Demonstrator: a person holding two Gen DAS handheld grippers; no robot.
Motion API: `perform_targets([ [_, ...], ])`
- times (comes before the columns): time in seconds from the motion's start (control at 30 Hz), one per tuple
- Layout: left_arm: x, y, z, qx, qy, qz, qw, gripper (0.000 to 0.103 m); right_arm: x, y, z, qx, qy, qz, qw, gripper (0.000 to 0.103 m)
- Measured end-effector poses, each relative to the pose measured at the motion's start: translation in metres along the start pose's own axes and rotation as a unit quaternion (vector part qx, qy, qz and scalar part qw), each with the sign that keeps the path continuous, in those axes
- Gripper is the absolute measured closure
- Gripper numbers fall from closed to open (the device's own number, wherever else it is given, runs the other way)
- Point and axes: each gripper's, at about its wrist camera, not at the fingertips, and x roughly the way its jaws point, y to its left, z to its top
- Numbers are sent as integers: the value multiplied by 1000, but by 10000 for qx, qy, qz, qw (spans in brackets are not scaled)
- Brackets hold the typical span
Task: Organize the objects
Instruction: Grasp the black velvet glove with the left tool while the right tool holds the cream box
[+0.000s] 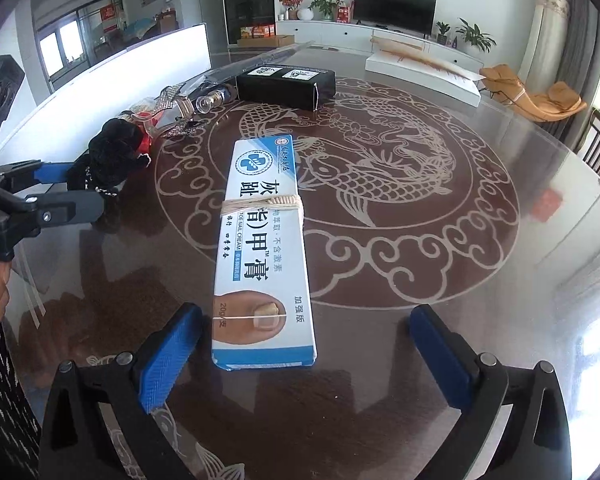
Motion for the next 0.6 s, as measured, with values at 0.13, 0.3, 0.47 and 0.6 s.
perform_targets([
  [0.13, -20, -6, -5, 40, -102, -277, 9996, 0, -1, 0, 0, 18, -11, 23, 10000, 0],
  [0.3, -12, -6, 11, 132, -258, 773, 9966, 0, -1, 0, 0, 5, -5, 4, 10000, 0],
  [0.47, 13, -8, 9, 376, 75, 859, 9956, 16, -1, 0, 0, 4, -4, 3, 10000, 0],
  [0.6, 16, -17, -7, 449, 315, 835, 9950, 61, -1, 0, 0, 4, -4, 3, 10000, 0],
])
